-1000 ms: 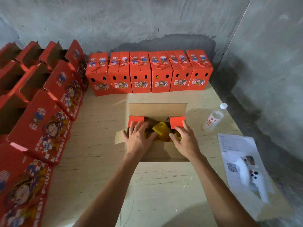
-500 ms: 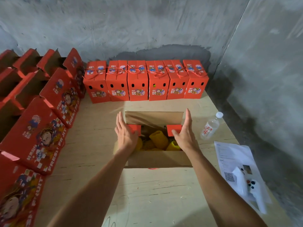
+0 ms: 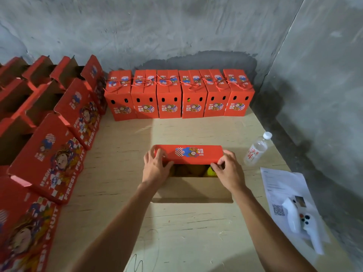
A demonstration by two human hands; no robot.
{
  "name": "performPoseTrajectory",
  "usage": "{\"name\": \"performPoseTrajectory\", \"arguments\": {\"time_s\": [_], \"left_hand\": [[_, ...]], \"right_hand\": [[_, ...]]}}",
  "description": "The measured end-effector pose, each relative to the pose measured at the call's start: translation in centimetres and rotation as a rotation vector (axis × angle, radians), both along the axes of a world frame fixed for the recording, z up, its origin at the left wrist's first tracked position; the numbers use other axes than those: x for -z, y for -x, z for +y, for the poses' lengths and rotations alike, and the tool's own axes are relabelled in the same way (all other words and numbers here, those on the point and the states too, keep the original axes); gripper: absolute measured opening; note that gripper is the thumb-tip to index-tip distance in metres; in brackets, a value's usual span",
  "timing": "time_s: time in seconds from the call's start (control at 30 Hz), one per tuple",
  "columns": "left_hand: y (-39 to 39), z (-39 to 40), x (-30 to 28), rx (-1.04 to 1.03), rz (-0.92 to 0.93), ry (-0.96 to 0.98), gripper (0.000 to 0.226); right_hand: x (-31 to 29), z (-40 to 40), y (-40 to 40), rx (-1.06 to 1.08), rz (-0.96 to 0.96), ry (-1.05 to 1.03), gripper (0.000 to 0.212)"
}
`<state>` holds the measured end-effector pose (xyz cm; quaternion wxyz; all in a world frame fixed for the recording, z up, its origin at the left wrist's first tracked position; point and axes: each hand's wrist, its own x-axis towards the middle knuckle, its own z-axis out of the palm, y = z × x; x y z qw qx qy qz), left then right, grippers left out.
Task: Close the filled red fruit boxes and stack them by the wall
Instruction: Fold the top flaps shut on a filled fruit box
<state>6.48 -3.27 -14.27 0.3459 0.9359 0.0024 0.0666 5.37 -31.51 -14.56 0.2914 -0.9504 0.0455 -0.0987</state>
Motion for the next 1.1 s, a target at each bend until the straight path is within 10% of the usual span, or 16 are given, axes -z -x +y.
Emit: {"name": "performPoseTrajectory", "arguments": {"time_s": [0.27, 0.6, 0.8, 0.97, 1.1], "left_hand": [[-1.4, 1.5, -1.9, -0.071, 0.132, -0.326, 0.076], [0.4, 0.7, -2.6, -0.333, 0.282, -0.387, 0.137], [1.3, -1.2, -3.8, -0.207, -0.052, -0.456, 0.071], [2.9, -2.7, -4.1, 0.070, -0.238, -0.384, 0.047], [4.1, -2.2, -3.1, 0.278, -0.207, -0.156, 0.046]], "right_hand": [[-6.8, -0.5, -2.7, 0.258, 0.156, 0.460, 0.074], [-6.8, -1.0, -1.7, 0.378, 0.529, 0.135, 0.061], [-7.1, -0.2, -1.3, 0.223, 0.261, -0.551, 0.071], [-2.4, 1.6, 1.0, -0.129, -0.006, -0.042, 0.011], [-1.1, 0.7, 2.9, -0.325, -0.089, -0.060, 0.015]]}}
